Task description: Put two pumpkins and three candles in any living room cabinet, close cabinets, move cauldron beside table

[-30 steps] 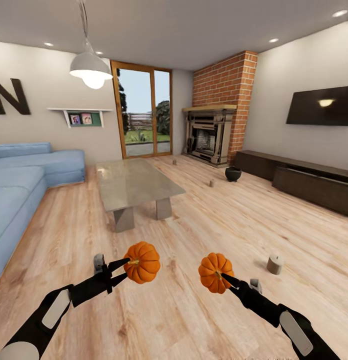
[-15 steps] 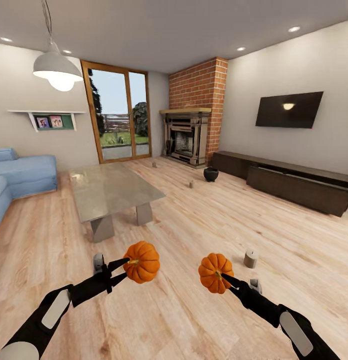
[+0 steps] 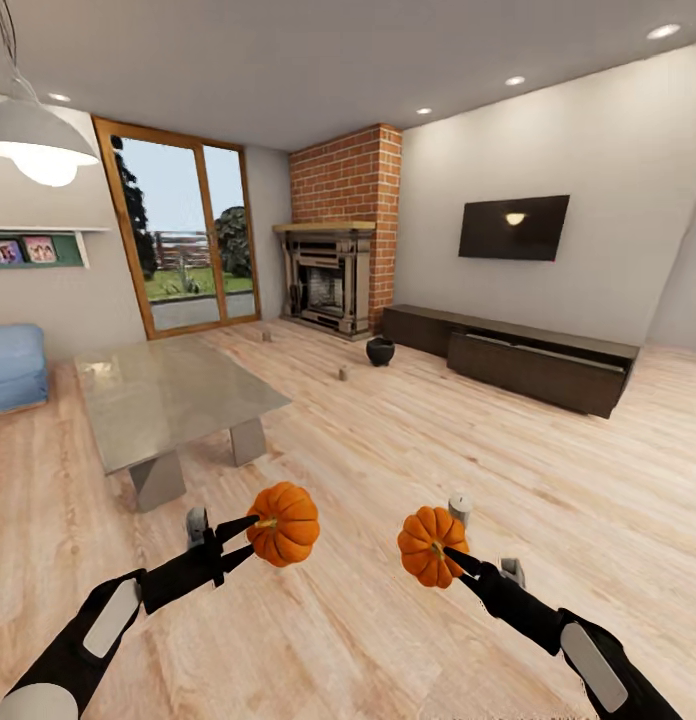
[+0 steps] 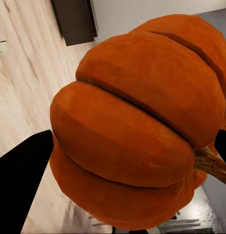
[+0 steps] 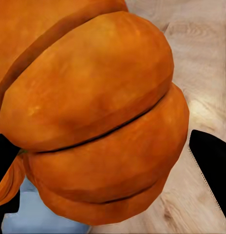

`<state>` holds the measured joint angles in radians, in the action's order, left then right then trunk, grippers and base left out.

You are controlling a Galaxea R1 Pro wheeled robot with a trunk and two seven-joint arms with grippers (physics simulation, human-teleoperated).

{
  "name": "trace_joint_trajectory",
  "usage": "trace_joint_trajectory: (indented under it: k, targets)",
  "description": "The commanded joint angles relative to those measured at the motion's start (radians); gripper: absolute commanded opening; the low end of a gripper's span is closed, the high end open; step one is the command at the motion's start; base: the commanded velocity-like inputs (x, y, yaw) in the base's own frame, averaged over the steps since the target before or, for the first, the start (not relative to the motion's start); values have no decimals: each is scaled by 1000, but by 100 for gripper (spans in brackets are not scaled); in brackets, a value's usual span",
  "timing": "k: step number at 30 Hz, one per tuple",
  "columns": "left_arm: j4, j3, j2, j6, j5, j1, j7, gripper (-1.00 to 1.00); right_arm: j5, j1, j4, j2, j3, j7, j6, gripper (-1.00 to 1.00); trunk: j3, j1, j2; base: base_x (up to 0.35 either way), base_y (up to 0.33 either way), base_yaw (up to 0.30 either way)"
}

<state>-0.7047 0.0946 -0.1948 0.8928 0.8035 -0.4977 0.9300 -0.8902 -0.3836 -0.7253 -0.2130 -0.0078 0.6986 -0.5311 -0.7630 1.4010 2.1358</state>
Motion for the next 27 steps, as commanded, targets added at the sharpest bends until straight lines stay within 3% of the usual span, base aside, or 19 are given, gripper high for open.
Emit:
trace_joint_trajectory:
  k: [1,19,27]
  targets:
    - [-1,2,0,9,8,0,1,-100,-12,-1,0,0,-1,-2,-12,-100,3,-4,-7,0,0,-288]
    - [0,2,0,9,9,-1,1,-100,-12,0,0,-2,-2,-2,-14,-100,67,-73,-133,0,0,-288]
    - [-1,2,0,8,9,-1,1,-100,-41,-1,1,-6,-1,-2,-15,-100,97,-104,-189,0,0,-288]
